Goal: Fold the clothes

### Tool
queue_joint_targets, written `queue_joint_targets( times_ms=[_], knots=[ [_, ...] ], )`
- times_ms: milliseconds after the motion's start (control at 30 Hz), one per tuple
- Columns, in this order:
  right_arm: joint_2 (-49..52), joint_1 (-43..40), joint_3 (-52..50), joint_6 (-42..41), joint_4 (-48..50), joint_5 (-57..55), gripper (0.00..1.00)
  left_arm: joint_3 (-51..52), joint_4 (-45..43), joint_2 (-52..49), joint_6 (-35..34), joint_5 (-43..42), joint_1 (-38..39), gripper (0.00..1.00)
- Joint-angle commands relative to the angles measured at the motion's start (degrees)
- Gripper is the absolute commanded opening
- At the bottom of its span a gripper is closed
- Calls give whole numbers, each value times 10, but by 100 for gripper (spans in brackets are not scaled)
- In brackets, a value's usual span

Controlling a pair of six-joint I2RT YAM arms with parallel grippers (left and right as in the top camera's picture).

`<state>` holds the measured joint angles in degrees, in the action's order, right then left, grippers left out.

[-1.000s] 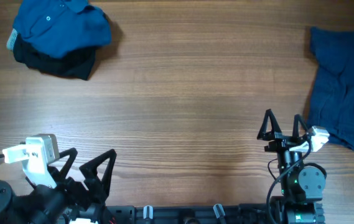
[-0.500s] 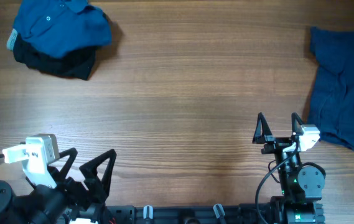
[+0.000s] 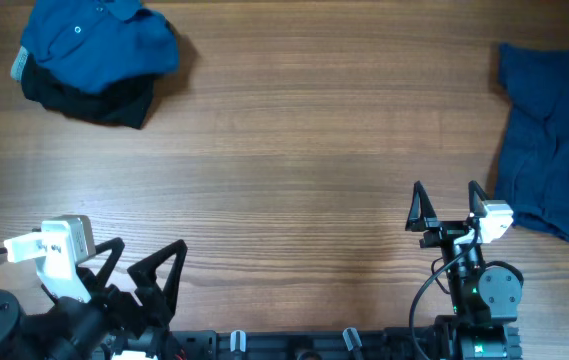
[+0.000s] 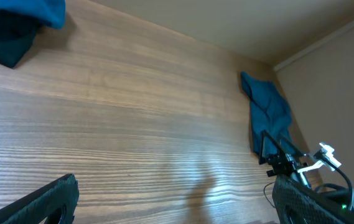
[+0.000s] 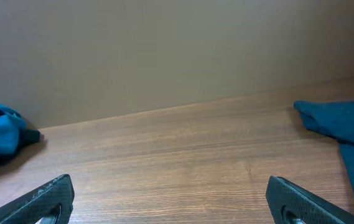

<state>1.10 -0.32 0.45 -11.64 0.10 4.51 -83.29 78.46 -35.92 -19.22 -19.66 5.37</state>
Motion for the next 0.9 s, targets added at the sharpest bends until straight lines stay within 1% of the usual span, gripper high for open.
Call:
queue_joint_targets(
  times_ms=[0, 433, 567, 700, 800, 867],
  knots=[
    [-7, 2, -2, 10, 3, 11, 100, 3, -2, 1, -5, -9, 4, 100],
    [-7, 2, -2, 10, 3, 11, 100, 3, -2, 1, -5, -9, 4, 100],
    [-7, 2, -2, 10, 3, 11, 100, 3, 21, 3, -5, 15, 4, 100],
    [-7, 2, -2, 10, 3, 11, 100, 16, 35, 16, -6, 10, 6, 100],
    [-7, 2, -2, 10, 3, 11, 100, 57, 7, 50, -2, 13, 6, 100],
    [-7, 2, -2, 10, 3, 11, 100, 105, -49, 86, 7, 10, 6, 100]
  ],
)
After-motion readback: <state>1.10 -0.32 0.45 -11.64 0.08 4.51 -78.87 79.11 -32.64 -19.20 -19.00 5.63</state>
